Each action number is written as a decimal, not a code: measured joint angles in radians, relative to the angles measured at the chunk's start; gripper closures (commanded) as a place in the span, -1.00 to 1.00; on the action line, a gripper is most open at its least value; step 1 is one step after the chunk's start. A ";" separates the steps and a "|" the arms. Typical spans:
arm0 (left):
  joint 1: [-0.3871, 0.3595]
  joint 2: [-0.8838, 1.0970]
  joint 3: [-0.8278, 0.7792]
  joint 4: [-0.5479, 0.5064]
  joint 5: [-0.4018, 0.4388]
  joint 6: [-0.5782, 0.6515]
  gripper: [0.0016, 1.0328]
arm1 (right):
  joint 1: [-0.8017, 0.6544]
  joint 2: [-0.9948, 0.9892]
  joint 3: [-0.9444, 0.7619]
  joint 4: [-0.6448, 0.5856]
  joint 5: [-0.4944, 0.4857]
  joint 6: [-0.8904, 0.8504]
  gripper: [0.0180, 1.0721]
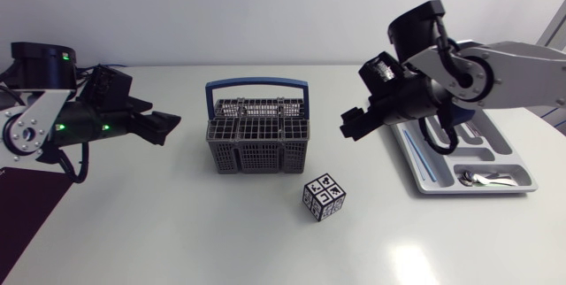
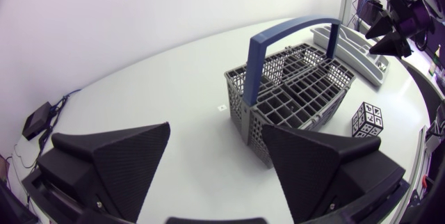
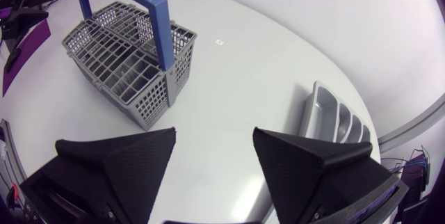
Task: Transfer all utensils from the basket to the drawer tray.
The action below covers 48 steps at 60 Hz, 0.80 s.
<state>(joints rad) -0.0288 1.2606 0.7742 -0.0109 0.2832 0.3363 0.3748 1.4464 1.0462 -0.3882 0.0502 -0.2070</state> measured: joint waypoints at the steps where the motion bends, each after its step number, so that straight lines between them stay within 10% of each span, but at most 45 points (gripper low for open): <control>1: 0.000 -0.013 -0.004 -0.002 0.000 0.000 -0.80 | -0.003 -0.011 -0.007 0.004 0.000 -0.004 -0.92; 48: 0.029 -0.433 -0.156 -0.095 -0.043 -0.076 -0.90 | -0.283 -0.511 -0.286 0.107 0.030 -0.059 -0.92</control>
<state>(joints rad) 0.0002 0.8276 0.6178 -0.1055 0.2405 0.2607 0.0921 0.9352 0.7601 -0.2810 0.0799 -0.2657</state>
